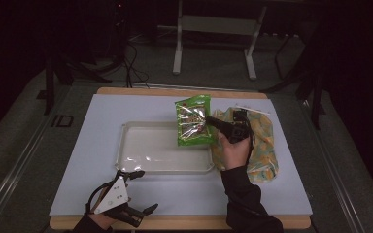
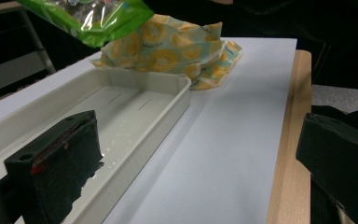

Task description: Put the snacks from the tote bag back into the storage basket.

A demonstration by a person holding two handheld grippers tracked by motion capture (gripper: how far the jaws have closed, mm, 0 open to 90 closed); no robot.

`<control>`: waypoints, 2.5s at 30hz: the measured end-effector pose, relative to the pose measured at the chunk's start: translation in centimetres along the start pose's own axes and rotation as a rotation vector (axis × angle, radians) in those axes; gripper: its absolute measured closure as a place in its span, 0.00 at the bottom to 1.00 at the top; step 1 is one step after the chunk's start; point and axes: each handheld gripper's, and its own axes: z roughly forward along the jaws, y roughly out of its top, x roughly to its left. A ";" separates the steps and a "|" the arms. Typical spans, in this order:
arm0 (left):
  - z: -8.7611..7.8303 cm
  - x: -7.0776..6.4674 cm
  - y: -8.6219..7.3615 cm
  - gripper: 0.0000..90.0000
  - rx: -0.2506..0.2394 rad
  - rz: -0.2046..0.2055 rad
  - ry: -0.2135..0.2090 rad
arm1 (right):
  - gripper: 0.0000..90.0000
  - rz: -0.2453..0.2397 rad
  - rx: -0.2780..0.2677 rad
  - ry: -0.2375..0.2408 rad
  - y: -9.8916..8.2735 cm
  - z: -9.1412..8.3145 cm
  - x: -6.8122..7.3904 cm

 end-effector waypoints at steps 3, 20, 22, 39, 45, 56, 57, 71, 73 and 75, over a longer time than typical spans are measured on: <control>0.0 0.0 0.0 0.00 0.001 0.002 0.000 | 0.99 0.006 0.006 0.004 -0.5 0.5 -0.3; 0.0 0.0 0.0 0.00 0.003 0.004 -0.002 | 0.99 0.072 0.046 0.018 -4.1 2.5 -1.4; 0.0 0.0 0.0 0.00 0.005 0.006 -0.002 | 0.99 0.079 0.054 0.017 -4.6 2.7 -1.5; 0.0 0.0 0.0 0.00 0.007 0.008 -0.001 | 0.99 0.111 0.073 -0.010 -7.2 3.0 -2.3; 0.1 -0.1 0.0 0.00 0.007 0.010 0.000 | 0.99 0.126 0.077 -0.027 -8.2 3.1 -2.8; 0.1 -0.1 0.0 0.00 0.009 0.014 -0.001 | 0.99 0.140 0.089 -0.040 -9.3 3.3 -3.2; 0.1 -0.2 0.0 0.00 0.009 0.015 -0.002 | 0.99 0.138 0.092 -0.040 -9.4 3.3 -3.2; 0.2 -0.1 0.0 0.00 0.014 0.018 -0.005 | 0.98 0.120 0.158 -0.081 -9.8 3.6 -3.4; 0.2 -0.1 0.0 0.00 0.014 0.017 -0.005 | 0.98 0.110 0.174 -0.091 -9.8 3.7 -3.5; 0.2 -0.1 0.0 0.00 0.014 0.017 -0.004 | 0.98 0.099 0.185 -0.106 -9.8 3.7 -3.6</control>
